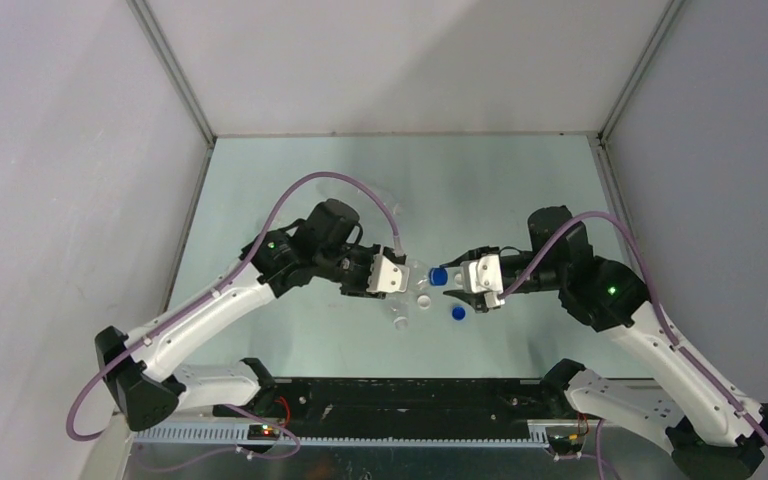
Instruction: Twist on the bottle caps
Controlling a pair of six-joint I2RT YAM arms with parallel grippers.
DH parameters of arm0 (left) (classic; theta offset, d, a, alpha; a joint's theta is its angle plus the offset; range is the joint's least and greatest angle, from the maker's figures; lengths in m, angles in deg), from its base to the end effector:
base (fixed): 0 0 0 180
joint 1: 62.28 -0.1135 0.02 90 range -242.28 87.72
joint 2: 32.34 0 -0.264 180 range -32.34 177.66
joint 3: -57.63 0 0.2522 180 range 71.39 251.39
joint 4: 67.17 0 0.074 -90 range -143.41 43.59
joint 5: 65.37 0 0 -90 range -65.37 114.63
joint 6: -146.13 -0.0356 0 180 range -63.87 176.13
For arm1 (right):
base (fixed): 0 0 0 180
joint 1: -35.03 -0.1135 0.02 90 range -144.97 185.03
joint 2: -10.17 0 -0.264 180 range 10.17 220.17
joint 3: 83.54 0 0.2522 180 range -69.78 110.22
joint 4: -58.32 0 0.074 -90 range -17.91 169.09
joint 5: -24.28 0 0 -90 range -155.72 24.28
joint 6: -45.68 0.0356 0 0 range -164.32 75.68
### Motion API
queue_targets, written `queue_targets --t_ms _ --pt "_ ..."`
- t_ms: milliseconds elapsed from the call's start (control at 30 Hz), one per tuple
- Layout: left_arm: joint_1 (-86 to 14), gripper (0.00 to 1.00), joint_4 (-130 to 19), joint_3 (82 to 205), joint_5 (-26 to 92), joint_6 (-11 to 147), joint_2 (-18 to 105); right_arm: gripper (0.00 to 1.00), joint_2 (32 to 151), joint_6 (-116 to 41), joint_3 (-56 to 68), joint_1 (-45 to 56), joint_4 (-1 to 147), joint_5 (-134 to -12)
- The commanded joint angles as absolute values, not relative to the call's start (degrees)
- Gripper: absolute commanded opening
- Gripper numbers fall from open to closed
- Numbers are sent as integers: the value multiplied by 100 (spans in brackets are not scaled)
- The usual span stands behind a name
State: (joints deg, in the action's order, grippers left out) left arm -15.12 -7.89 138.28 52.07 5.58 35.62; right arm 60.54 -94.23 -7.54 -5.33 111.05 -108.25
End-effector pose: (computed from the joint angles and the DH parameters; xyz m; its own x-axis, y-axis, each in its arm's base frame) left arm 0.1508 -0.1868 0.3369 0.3549 0.6251 -0.6952 0.9317 -0.1754 0.3179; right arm 0.1126 0.1273 0.3803 0.4923 -0.3214 -0.8089 -0.8682 -0.1150 -0.4827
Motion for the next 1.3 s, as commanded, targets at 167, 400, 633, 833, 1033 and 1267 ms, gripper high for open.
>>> queue_targets --t_ms 167,400,633,833,1033,1267 --pt "-1534 0 -850 14151 5495 785 3572 34 6222 -9422 -706 -636 10980 -10938" --pt "-1418 0 -1648 13823 5026 1079 3221 8 6499 -8051 -703 -644 10788 -10803" --pt "-603 0 -3624 12684 2529 926 2389 0 6943 -2836 -693 -607 9707 -8565" --pt "60 0 -4601 11920 645 68 2195 0 7292 328 -690 -108 9828 -8812" --pt "-409 0 -3625 12150 1461 550 2205 37 6866 -1847 -685 -21 9173 -9616" --pt "-1272 0 -2066 12789 3818 797 2374 60 6050 -6641 -689 -143 9993 -10843"
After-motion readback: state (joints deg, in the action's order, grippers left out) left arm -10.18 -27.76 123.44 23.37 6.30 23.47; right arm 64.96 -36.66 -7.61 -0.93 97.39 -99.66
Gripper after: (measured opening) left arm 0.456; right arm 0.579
